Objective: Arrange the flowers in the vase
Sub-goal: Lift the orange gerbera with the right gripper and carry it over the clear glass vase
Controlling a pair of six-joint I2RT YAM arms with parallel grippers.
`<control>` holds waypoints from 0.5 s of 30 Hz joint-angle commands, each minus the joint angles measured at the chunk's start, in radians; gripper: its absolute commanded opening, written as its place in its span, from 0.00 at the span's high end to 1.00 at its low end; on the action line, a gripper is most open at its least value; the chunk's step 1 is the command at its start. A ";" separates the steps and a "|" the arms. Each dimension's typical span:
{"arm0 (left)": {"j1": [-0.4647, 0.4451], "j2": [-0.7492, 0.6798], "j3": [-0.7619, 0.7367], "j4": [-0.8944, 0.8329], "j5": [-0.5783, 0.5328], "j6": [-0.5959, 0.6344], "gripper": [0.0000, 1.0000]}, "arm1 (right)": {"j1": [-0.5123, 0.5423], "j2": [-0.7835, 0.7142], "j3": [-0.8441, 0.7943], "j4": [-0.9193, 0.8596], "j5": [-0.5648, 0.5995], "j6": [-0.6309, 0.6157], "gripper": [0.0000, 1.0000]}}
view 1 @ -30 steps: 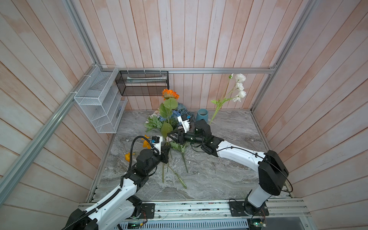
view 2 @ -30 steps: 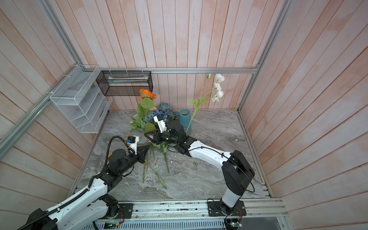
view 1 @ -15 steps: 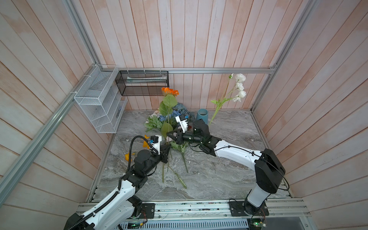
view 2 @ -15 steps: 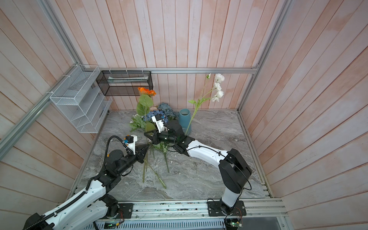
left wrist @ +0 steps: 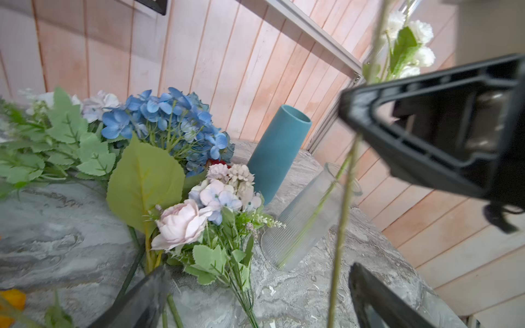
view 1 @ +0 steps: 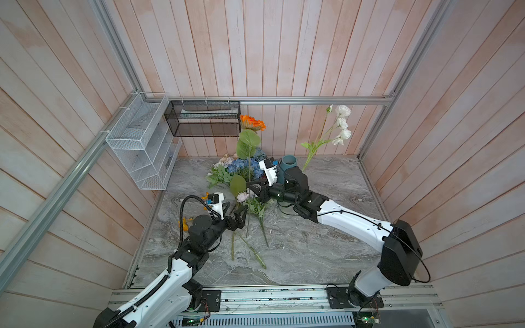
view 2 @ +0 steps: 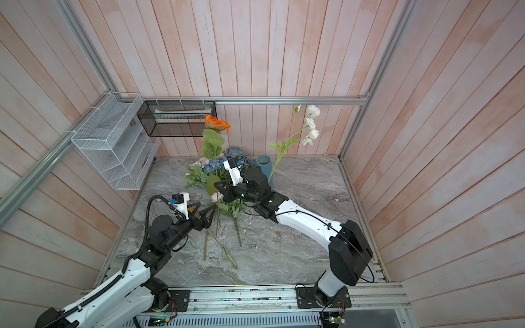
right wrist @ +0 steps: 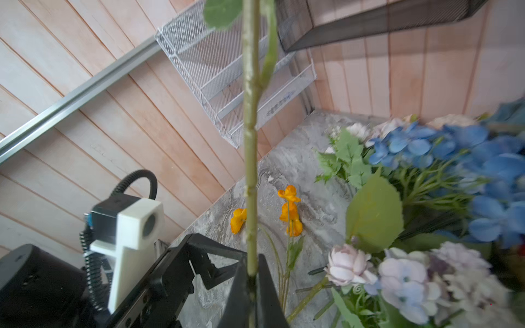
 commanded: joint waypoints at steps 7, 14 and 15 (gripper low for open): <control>0.069 0.057 -0.028 0.062 -0.015 -0.141 0.00 | -0.063 -0.190 0.076 -0.135 0.222 -0.236 1.00; 0.072 0.146 -0.017 0.080 0.002 -0.177 0.00 | -0.126 -0.259 0.162 -0.183 0.330 -0.350 1.00; 0.072 0.151 -0.017 0.080 0.003 -0.179 0.00 | -0.135 -0.265 0.170 -0.184 0.339 -0.360 1.00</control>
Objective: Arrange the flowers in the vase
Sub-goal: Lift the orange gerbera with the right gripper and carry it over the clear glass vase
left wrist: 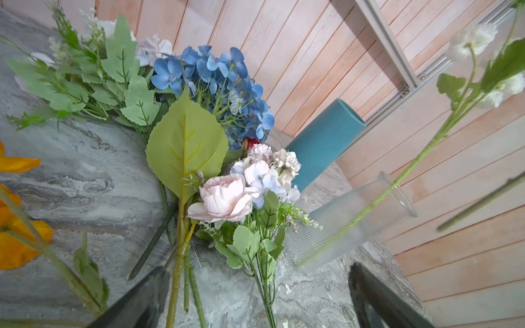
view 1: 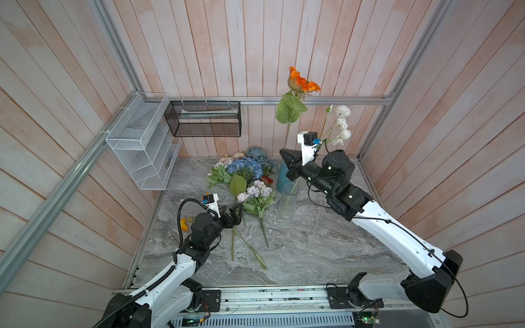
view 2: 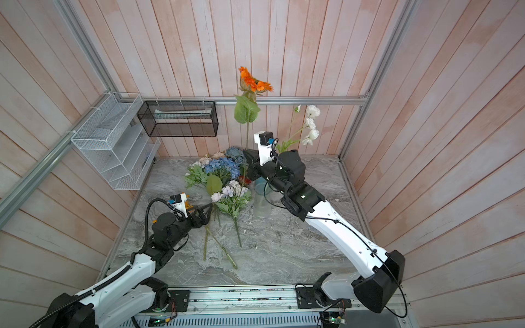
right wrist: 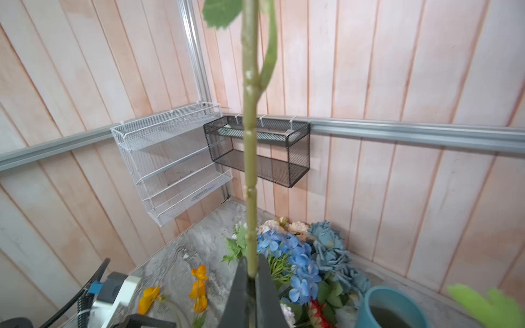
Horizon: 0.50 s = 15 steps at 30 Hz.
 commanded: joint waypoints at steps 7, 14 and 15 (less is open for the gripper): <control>0.004 0.019 0.004 0.026 0.013 -0.029 0.00 | -0.061 -0.082 0.005 0.041 0.193 -0.149 1.00; 0.005 0.001 0.004 0.002 0.012 -0.029 0.00 | -0.109 -0.085 -0.077 0.114 0.189 -0.129 1.00; 0.004 -0.001 0.004 -0.001 0.012 -0.029 0.00 | -0.112 -0.081 -0.091 0.118 0.185 -0.129 1.00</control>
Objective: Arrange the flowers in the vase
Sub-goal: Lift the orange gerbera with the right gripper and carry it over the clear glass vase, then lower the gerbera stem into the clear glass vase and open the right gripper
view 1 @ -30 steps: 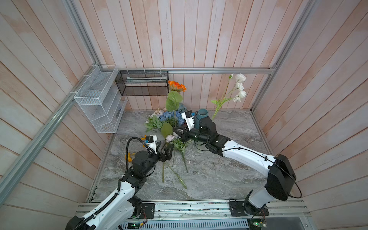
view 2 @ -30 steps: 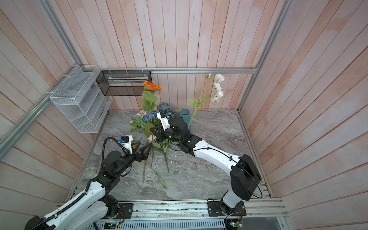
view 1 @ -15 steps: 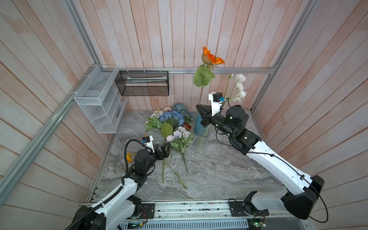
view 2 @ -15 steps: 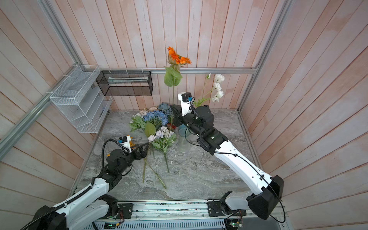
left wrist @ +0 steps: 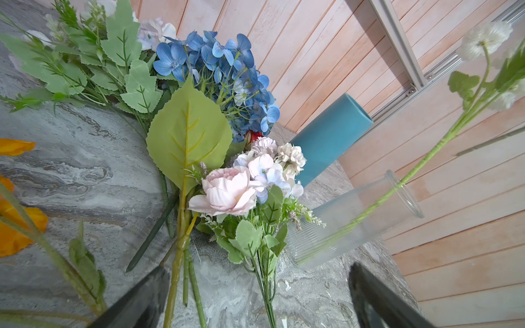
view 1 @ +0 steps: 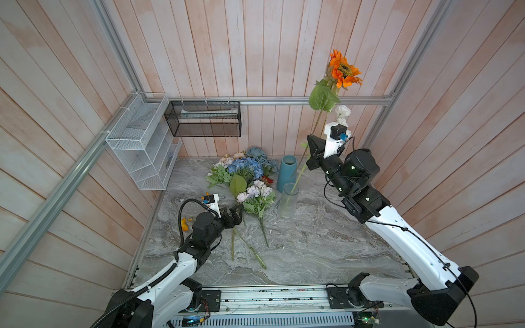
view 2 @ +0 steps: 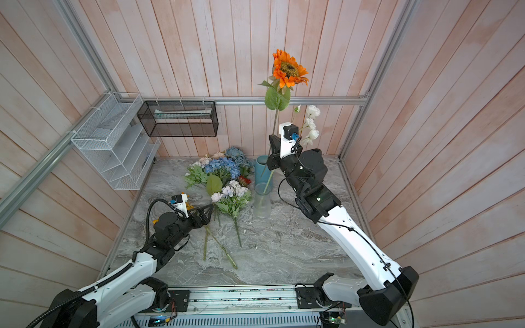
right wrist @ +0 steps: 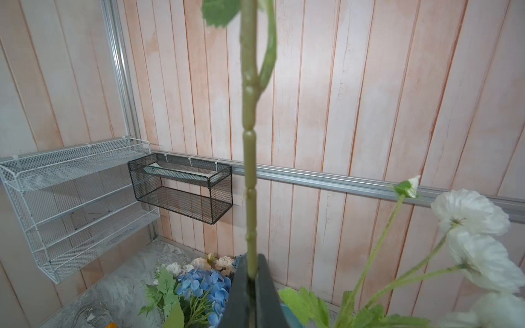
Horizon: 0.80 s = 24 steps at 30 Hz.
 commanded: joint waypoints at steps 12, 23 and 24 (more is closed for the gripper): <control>0.005 -0.064 -0.012 -0.041 -0.008 -0.019 0.00 | -0.026 0.017 -0.275 0.114 -0.021 0.102 1.00; 0.004 -0.081 -0.028 -0.050 -0.015 -0.048 0.00 | -0.026 0.076 -0.395 0.082 -0.047 0.176 1.00; 0.004 -0.082 -0.028 -0.050 -0.015 -0.049 0.00 | -0.027 0.079 -0.402 0.081 -0.048 0.179 1.00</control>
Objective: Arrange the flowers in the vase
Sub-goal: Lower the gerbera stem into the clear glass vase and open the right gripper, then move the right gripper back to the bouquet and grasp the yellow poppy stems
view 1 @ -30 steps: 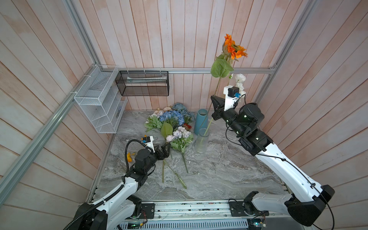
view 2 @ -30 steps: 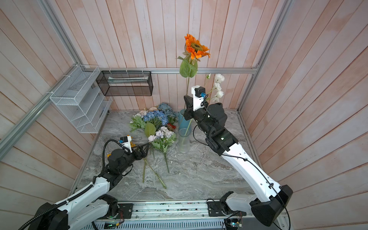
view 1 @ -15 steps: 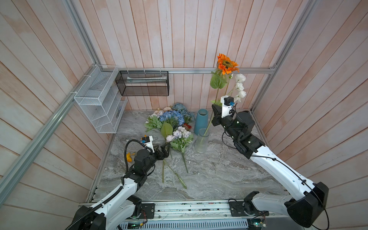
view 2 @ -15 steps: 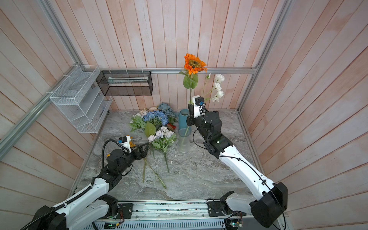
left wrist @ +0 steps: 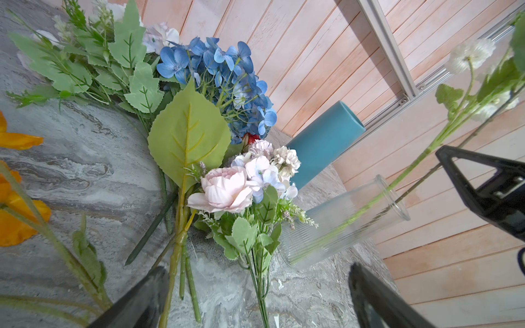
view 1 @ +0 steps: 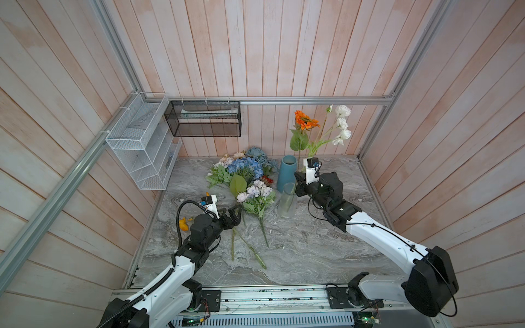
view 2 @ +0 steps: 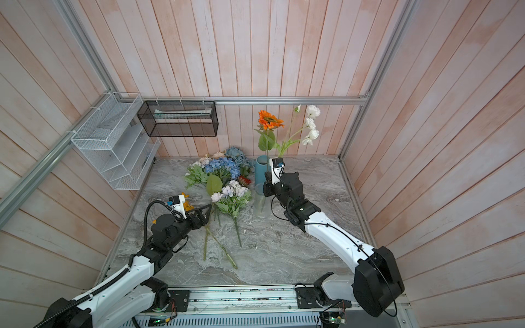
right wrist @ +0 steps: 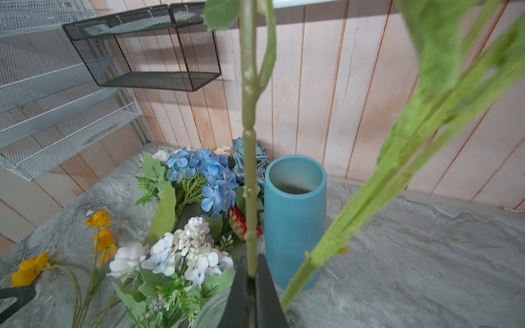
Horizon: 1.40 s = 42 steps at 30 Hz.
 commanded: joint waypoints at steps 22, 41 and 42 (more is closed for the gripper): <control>0.004 -0.035 -0.019 -0.031 -0.037 -0.031 0.00 | -0.004 -0.059 -0.020 -0.153 -0.055 0.085 0.61; 0.099 -0.004 0.062 -0.077 -0.041 -0.013 0.00 | 0.121 -0.195 0.049 -0.271 -0.237 0.071 0.57; 0.116 -0.010 0.059 -0.080 -0.031 -0.021 0.00 | 0.141 -0.177 0.050 -0.268 -0.233 0.071 0.57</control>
